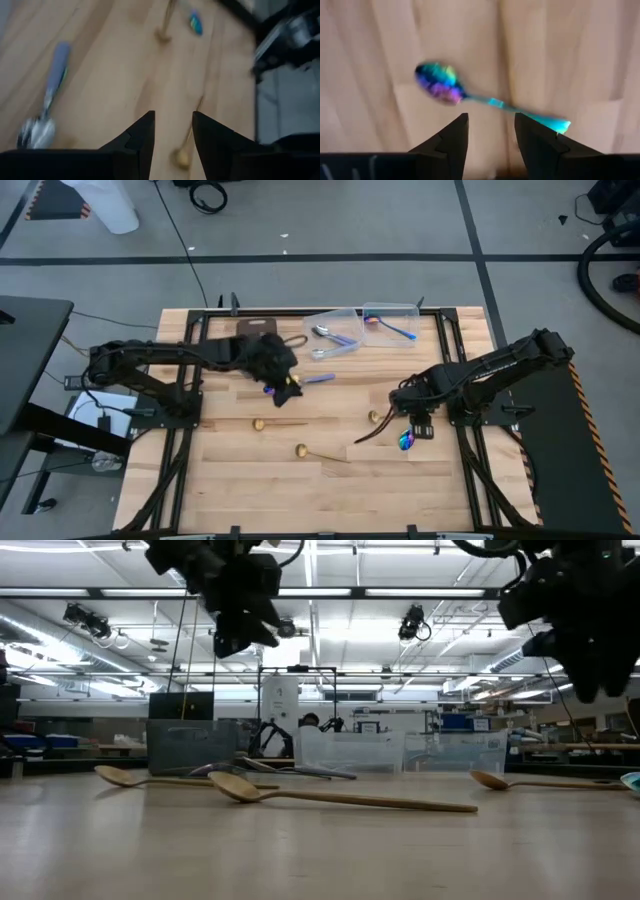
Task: Sort silverware by color (type)
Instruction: Put the purple spoon into the left transparent bin
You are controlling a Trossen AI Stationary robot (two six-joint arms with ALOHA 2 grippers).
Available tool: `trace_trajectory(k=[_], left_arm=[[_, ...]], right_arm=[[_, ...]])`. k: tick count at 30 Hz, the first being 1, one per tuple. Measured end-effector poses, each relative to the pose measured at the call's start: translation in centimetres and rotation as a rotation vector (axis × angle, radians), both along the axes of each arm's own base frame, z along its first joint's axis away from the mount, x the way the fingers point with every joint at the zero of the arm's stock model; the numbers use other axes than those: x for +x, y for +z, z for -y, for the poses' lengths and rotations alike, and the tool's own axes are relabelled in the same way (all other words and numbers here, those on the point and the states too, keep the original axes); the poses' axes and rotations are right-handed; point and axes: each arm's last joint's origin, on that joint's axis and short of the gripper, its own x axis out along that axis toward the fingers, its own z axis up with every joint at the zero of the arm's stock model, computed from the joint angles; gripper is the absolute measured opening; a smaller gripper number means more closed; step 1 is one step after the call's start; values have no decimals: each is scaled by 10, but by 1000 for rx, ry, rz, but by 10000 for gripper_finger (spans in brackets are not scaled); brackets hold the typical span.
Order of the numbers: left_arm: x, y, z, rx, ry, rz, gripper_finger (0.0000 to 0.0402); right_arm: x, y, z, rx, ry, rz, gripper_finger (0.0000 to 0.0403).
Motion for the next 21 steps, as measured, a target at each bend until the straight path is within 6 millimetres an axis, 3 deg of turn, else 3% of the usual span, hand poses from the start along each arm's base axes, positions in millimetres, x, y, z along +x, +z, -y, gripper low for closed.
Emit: trace_trajectory(k=[7,14,21], left_arm=[[8,-28,16,160,60,-183,139],[37,-71,-2,201,105,-220,139],[46,-97,-26,272,96,-246,139]], right_arm=[[22,3,0,-47,-70,237,169],[32,7,-2,12,-218,342,166],[31,7,-5,50,-365,325,160]])
